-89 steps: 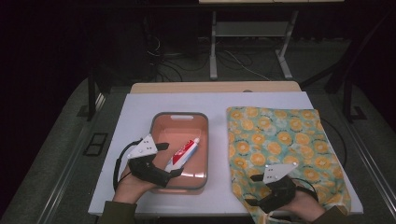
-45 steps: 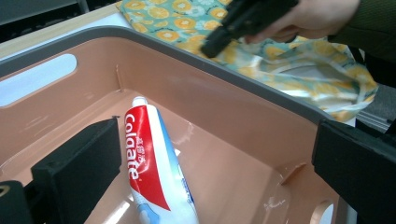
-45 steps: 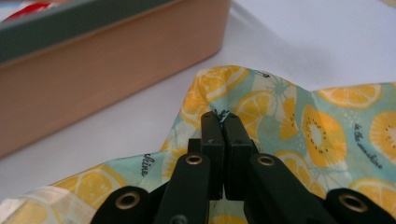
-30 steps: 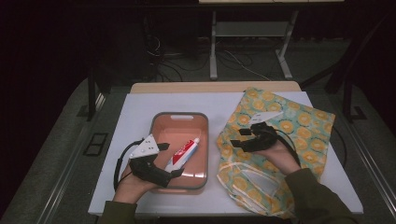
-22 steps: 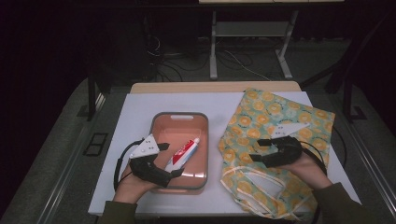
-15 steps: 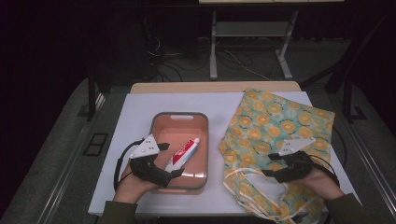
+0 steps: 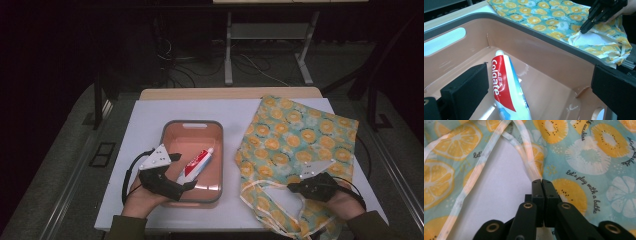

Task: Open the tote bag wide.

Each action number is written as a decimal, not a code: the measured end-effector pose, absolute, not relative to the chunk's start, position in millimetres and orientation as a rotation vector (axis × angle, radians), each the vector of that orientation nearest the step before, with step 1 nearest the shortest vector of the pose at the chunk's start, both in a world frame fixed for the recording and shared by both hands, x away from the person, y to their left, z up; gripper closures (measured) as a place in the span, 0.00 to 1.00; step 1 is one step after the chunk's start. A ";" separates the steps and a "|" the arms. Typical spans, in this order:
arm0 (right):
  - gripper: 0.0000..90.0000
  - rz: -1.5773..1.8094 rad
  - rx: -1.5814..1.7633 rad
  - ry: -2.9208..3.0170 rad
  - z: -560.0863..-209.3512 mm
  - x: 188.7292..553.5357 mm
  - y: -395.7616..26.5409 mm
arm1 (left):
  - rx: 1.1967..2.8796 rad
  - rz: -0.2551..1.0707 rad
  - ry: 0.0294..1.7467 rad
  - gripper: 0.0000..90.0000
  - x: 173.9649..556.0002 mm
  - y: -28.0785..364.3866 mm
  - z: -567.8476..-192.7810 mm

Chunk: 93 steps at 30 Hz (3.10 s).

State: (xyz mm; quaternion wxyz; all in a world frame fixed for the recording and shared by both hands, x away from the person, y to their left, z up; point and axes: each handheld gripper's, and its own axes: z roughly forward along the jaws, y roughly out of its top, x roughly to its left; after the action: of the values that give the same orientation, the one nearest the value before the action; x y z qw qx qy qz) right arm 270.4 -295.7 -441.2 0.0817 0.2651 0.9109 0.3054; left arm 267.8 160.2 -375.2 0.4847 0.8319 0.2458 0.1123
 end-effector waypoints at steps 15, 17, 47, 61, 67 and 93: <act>1.00 1.021 0.992 2.543 -429.9 327.2 -251.8 | 2.026 0.271 0.600 0.00 268.2 160.3 -375.1; 1.00 0.997 1.015 2.523 -432.7 335.9 -247.7 | 2.025 0.271 0.599 0.00 268.2 160.2 -375.2; 0.38 1.220 0.512 2.816 -423.1 242.7 -201.8 | 2.023 0.274 0.600 0.00 267.9 160.3 -375.2; 0.44 1.166 0.500 2.812 -433.0 243.7 -191.7 | 2.028 0.277 0.599 0.00 267.9 160.3 -375.2; 0.52 1.138 0.564 2.806 -436.9 251.4 -196.0 | 2.029 0.277 0.600 0.00 267.8 160.1 -375.2; 0.98 1.404 0.722 2.489 -372.1 301.0 -263.2 | 2.026 0.276 0.606 0.00 268.1 159.9 -375.3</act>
State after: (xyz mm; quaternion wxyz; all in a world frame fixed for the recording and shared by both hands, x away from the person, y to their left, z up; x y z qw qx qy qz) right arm 301.0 -263.2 -372.1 0.0969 0.2439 0.8404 0.4742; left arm 268.1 159.9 -375.3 0.4832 0.8317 0.2488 0.1133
